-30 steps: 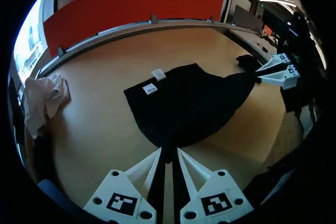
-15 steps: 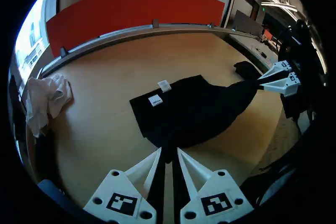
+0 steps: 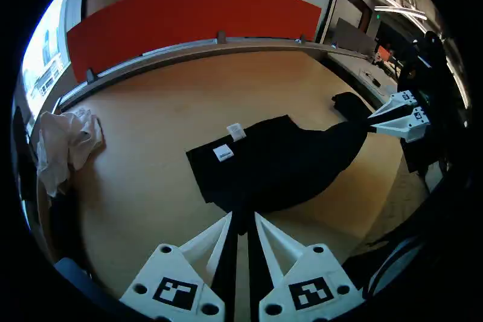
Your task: Fold towel
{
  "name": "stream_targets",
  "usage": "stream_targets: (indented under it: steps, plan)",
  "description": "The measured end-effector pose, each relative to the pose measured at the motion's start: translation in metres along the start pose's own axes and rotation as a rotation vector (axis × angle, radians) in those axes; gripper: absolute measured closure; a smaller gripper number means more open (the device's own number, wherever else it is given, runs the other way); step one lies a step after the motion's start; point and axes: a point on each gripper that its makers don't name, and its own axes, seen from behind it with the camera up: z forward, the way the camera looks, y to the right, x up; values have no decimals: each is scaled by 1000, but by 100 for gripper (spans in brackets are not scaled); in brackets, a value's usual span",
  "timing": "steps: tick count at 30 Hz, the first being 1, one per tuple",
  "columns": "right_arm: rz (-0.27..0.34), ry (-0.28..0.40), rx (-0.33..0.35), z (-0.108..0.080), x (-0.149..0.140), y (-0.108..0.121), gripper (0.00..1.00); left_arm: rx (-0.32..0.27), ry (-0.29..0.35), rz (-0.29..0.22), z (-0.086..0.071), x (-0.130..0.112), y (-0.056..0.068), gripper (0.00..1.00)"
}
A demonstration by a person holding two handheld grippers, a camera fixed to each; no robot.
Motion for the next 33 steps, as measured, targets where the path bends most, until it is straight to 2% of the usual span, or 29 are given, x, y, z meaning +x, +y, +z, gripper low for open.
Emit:
stream_targets:
  steps: [8,14,25,33]
  plan:
    - [1,-14,11,4,-4,0,90,1,6,-19,5,3,-2,90]
    - [5,-36,8,12,-6,10,90,6,2,-45,16,7,-6,90]
    - [-35,-75,-17,40,-1,44,90,15,-8,-105,47,22,-21,90]
    - [-26,-98,-30,63,-4,63,90,36,-26,-125,69,25,-32,90]
